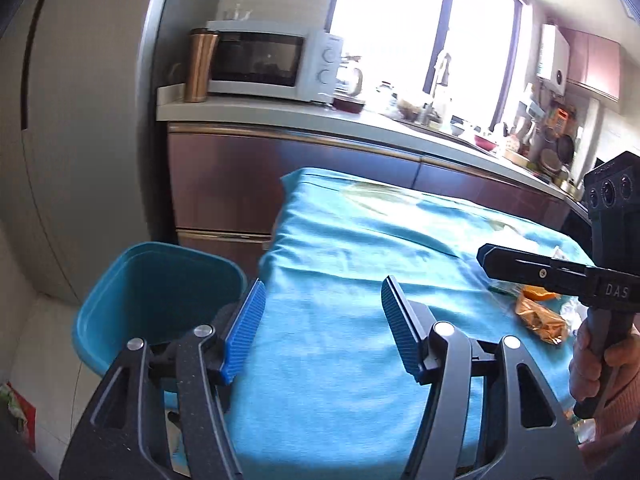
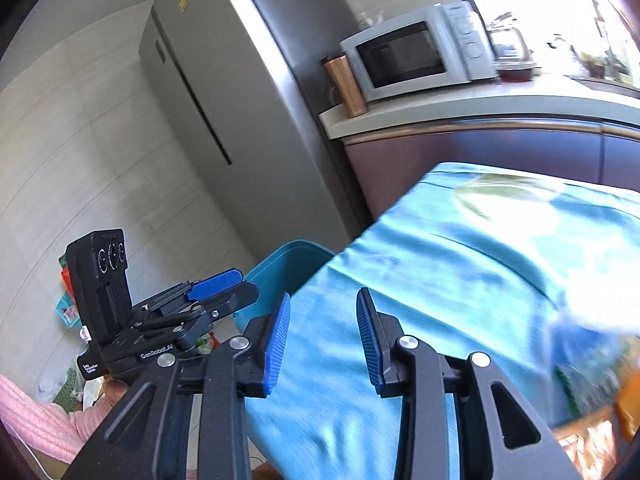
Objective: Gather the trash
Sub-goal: 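Return both tools to the table and lower them toward the gold wrapper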
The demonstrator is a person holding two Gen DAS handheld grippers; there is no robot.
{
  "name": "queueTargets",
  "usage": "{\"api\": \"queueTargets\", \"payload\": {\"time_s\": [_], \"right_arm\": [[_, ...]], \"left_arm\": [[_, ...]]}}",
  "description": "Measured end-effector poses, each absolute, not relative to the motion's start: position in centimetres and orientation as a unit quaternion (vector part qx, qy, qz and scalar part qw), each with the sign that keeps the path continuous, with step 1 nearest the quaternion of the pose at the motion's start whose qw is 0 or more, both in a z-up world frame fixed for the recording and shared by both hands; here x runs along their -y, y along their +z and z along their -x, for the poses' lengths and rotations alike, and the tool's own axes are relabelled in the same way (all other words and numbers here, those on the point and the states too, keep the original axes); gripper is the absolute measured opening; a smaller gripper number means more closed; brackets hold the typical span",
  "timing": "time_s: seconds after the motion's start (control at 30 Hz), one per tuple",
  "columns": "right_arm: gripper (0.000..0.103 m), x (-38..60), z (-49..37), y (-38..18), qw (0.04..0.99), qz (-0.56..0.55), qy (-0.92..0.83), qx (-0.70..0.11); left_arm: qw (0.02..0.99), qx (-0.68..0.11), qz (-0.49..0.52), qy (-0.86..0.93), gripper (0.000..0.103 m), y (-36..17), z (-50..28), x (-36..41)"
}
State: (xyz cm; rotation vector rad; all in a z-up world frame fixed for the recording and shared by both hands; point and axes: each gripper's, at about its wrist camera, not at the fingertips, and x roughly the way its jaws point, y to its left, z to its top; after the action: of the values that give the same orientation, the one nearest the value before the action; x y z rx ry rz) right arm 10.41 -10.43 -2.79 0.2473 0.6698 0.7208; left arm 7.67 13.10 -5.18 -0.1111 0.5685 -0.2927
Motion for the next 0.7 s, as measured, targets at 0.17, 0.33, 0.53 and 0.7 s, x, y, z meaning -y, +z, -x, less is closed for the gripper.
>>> {"api": "queueTargets", "payload": {"time_s": [0.17,0.33,0.53,0.7], "right_arm": [[0.032,16.4,-8.5,-3.1,0.897,-0.139,0.280,-0.312],[0.032,22.8,-6.2,-3.8,0.919,-0.162,0.195,-0.303],[0.034,28.8,-4.3,-4.9,0.928,-0.190,0.117,-0.297],[0.037,30.5,-3.9,-5.6,0.929,-0.199,0.097,-0.296]], "left_arm": [[0.932,-0.290,0.042,-0.215,0.060,-5.3,-7.7,-7.4],[0.905,-0.314,0.035,-0.286,0.061,-6.3,-7.4,-1.7],[0.875,-0.334,0.014,-0.350,0.064,-7.4,-7.5,4.2],[0.849,-0.363,0.006,-0.385,0.068,-8.6,-8.4,8.0]]}}
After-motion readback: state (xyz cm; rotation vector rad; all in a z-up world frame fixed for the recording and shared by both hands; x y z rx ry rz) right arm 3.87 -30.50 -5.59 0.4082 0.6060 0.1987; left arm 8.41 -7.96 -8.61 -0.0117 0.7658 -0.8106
